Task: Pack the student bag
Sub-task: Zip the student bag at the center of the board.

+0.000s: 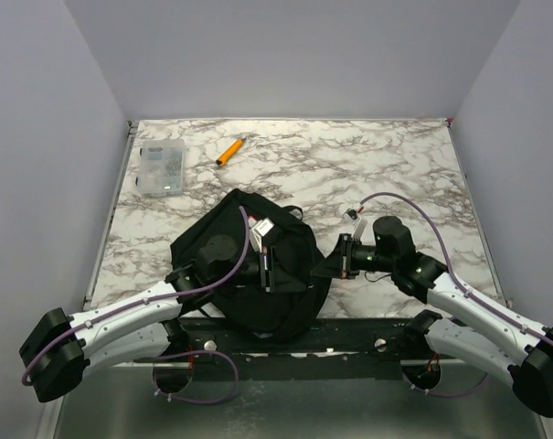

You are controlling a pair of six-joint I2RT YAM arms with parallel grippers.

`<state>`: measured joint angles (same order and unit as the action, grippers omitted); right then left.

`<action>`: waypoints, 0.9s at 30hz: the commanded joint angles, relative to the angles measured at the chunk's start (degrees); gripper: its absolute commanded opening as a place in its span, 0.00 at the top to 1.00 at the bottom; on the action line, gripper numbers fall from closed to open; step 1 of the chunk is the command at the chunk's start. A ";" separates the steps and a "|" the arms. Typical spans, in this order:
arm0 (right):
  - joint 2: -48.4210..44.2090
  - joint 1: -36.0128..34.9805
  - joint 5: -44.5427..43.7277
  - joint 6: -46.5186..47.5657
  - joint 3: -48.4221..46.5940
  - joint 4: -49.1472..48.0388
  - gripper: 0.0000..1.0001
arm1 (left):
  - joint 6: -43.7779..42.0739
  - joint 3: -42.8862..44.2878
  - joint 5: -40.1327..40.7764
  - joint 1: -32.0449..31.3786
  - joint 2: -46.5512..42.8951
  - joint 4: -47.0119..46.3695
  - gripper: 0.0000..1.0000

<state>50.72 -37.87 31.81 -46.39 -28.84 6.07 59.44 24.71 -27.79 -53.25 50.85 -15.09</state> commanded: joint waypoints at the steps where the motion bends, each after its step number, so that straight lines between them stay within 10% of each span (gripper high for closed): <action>1: -0.21 0.01 3.84 0.64 -0.77 -6.71 1.00 | 4.73 -0.45 -5.70 0.60 3.02 -1.96 0.67; 27: -0.54 0.02 5.00 1.04 -2.00 -6.16 1.00 | -1.78 11.30 -7.03 -2.11 18.61 2.52 0.36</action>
<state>50.85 -37.85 33.15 -45.84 -28.86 4.19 58.89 30.70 -31.62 -55.16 65.69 -12.45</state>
